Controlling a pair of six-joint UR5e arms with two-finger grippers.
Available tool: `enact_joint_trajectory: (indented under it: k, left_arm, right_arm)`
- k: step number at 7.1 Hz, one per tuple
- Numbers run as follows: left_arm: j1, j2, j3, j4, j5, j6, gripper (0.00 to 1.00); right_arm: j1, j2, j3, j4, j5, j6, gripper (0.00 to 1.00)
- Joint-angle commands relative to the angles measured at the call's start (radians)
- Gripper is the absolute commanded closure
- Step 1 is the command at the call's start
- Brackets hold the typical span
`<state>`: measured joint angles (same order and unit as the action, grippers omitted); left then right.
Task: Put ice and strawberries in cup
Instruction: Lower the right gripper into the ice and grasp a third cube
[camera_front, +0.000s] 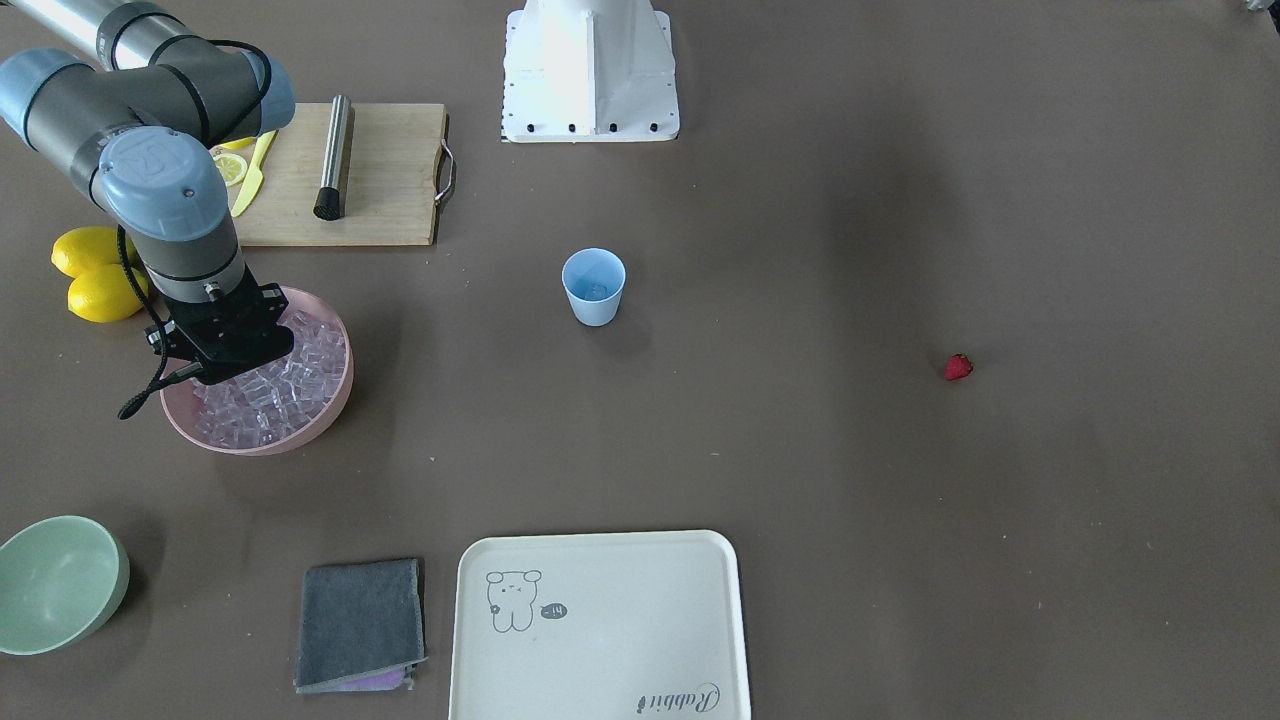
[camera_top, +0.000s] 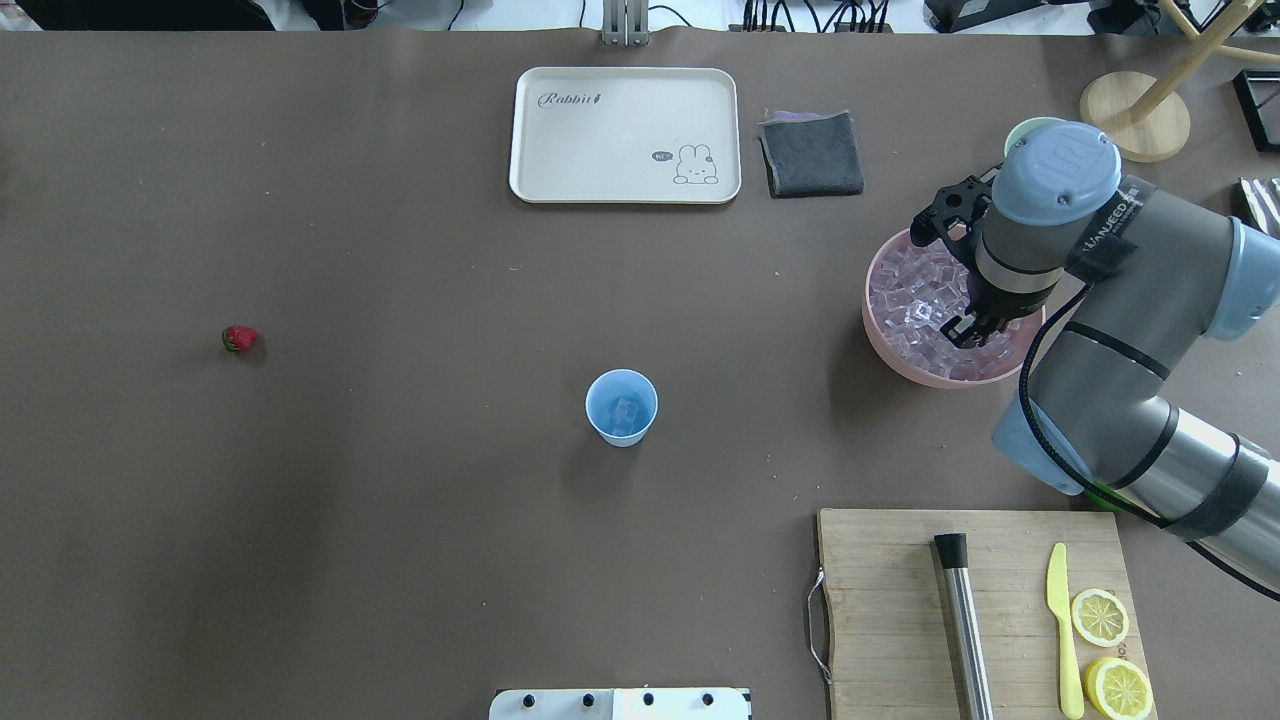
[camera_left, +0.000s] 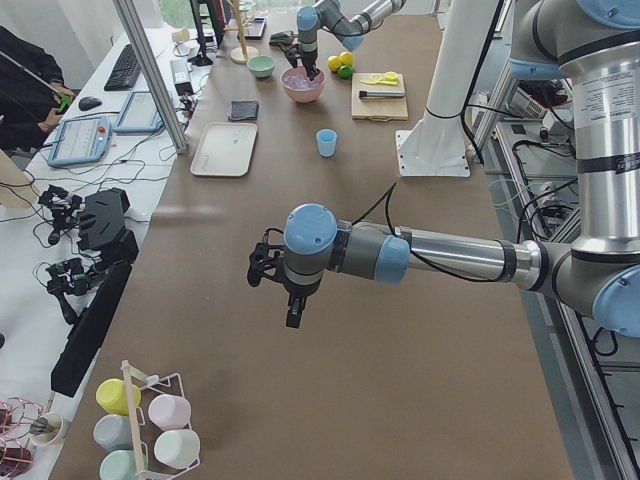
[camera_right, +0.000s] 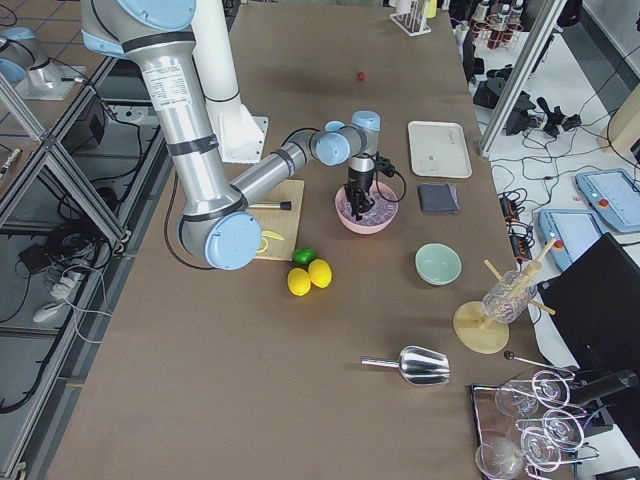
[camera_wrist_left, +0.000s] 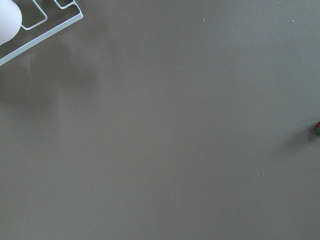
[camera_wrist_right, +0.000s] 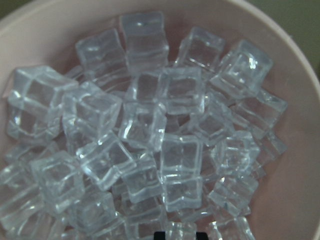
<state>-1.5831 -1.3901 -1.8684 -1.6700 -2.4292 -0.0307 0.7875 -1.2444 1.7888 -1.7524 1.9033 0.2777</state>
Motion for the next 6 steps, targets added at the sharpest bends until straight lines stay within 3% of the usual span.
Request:
enact_joint_trajectory:
  k: [1, 3, 4, 6]
  left_arm:
    - [0.000, 0.000, -0.002, -0.001, 0.001, 0.000, 0.03]
    - [0.000, 0.000, -0.002, 0.001, -0.001, 0.000, 0.03]
    - [0.000, -0.001, 0.000, 0.001, -0.001, 0.000, 0.03]
    - [0.000, -0.001, 0.000, 0.001, -0.001, 0.000, 0.03]
  right_arm:
    - [0.041, 0.019, 0.026, -0.034, 0.020, -0.006, 1.00]
    - [0.045, 0.174, 0.122, -0.245, 0.090, 0.035, 1.00]
    - [-0.017, 0.225, 0.144, -0.240, 0.123, 0.210, 1.00]
    - [-0.166, 0.400, 0.082, -0.195, 0.112, 0.557, 1.00]
